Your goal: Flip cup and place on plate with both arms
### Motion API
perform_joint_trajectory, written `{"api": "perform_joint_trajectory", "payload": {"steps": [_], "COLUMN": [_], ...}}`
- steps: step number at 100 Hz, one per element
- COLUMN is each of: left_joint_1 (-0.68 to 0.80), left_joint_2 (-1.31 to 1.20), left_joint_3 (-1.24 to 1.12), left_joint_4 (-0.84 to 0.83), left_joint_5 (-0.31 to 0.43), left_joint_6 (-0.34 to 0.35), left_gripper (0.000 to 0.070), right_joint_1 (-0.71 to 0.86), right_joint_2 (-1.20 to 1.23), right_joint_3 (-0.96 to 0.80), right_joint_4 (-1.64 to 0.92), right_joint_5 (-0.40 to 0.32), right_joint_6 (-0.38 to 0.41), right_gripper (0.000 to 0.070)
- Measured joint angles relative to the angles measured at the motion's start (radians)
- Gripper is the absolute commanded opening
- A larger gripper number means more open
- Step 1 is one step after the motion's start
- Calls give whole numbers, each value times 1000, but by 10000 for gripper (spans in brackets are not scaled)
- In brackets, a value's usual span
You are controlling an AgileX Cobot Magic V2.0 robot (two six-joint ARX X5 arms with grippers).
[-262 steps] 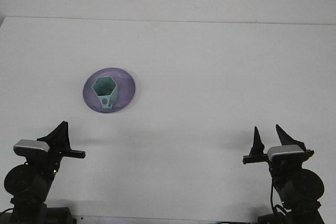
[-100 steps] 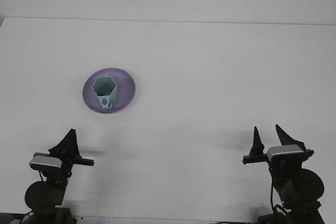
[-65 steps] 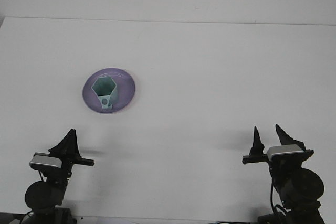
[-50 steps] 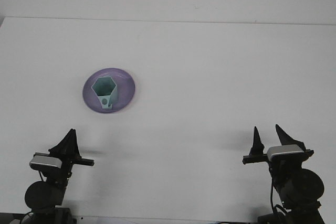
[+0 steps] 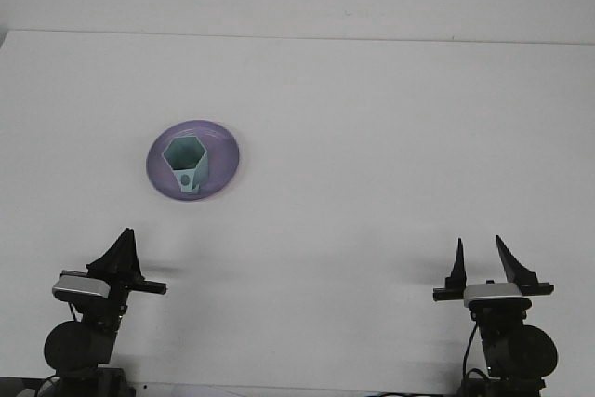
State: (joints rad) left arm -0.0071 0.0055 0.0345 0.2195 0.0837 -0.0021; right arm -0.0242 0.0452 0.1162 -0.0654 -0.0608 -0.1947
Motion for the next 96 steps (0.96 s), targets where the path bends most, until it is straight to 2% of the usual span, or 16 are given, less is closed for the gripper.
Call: {"api": "perform_joint_trajectory", "payload": {"steps": [18, 96], "left_joint_1": [0, 0], "left_joint_2": [0, 0], "left_joint_3": [0, 0], "left_joint_4": [0, -1], "left_joint_5": [0, 0], "left_joint_6": [0, 0], "left_gripper": [15, 15], "right_joint_1": [-5, -9], "right_joint_2": [-44, -45], "right_joint_3": [-101, -101], "right_joint_4": [13, 11], "right_joint_5": [-2, -2], "right_joint_6": [-11, -18], "right_gripper": [413, 413]}}
